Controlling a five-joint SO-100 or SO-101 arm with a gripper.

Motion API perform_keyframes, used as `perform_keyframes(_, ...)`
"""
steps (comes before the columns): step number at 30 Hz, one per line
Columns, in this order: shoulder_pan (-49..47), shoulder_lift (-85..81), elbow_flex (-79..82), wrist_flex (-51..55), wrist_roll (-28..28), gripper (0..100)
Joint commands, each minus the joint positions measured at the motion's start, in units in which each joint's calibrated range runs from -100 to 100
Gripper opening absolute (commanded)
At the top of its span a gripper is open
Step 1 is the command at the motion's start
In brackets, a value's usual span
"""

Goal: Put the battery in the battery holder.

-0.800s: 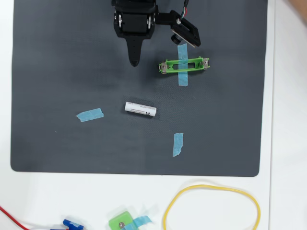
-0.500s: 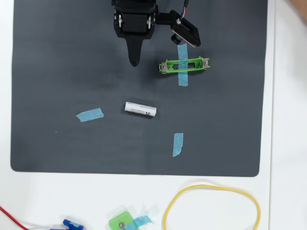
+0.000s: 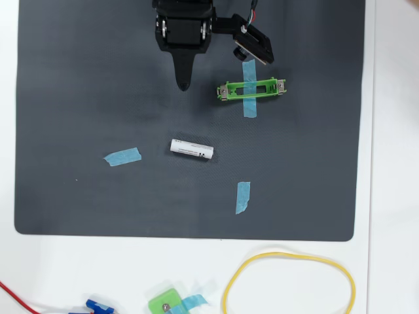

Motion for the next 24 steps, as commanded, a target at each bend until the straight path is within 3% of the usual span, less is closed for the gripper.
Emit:
perform_keyframes(1, -0.23, -0.34, 0.27, 0.09, -0.05, 0)
perform_keyframes(10, -0.23, -0.34, 0.1, 0.09, -0.16, 0)
perform_keyframes(15, -5.52, 4.44, -10.39, 0.17, -0.16, 0)
perform_keyframes(19, -13.51, 23.54, -26.86, -1.75, -0.16, 0)
perform_keyframes(24, -14.76, 54.59, -40.17, -18.88, -0.31, 0)
